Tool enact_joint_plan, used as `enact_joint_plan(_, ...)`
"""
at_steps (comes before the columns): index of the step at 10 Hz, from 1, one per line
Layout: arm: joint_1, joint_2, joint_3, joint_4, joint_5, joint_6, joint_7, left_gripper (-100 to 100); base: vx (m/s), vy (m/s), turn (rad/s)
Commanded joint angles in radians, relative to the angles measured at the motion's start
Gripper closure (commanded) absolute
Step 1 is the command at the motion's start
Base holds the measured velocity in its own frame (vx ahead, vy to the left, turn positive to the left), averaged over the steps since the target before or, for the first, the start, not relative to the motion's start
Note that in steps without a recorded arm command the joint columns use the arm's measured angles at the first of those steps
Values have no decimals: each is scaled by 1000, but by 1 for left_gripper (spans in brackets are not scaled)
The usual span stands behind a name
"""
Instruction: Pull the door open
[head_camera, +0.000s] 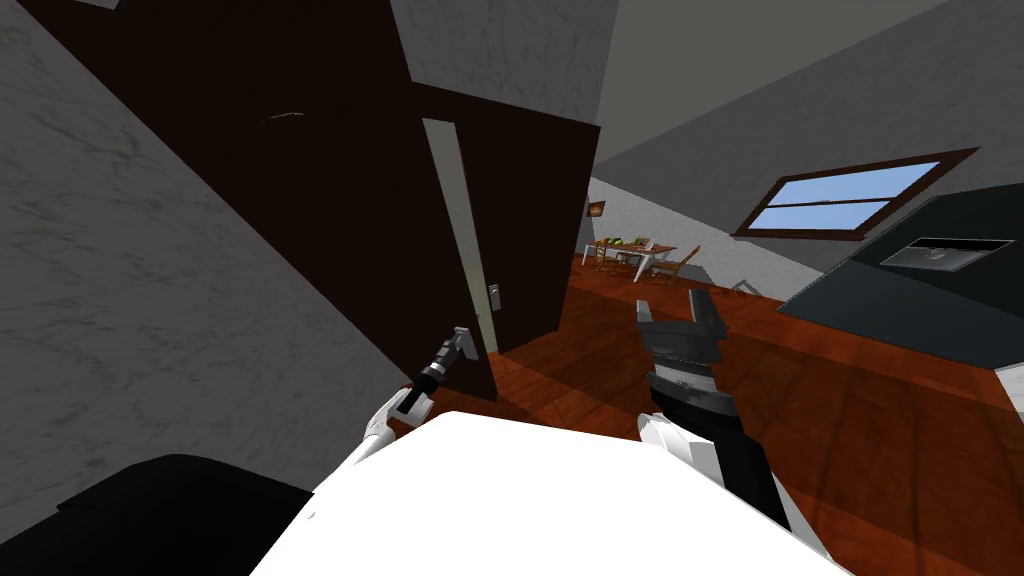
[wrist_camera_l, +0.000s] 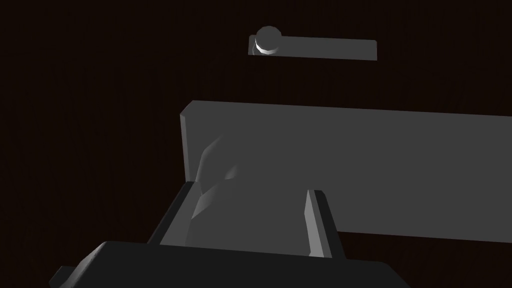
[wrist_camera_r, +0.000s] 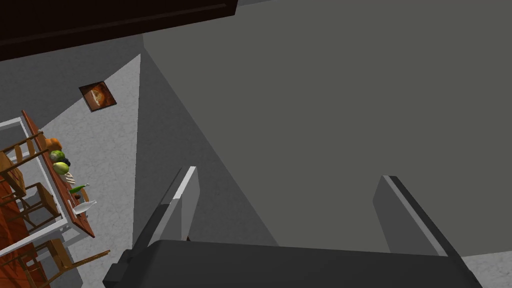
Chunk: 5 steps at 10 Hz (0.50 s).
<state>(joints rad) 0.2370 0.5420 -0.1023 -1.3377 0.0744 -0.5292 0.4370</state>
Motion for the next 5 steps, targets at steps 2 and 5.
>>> enact_joint_plan(2,30,36,-18,-14,-1,-37,28,100,-215,97,-104)
enact_joint_plan(5,43,58,-32,-8,-3,-63,45,100,-146,68,-101)
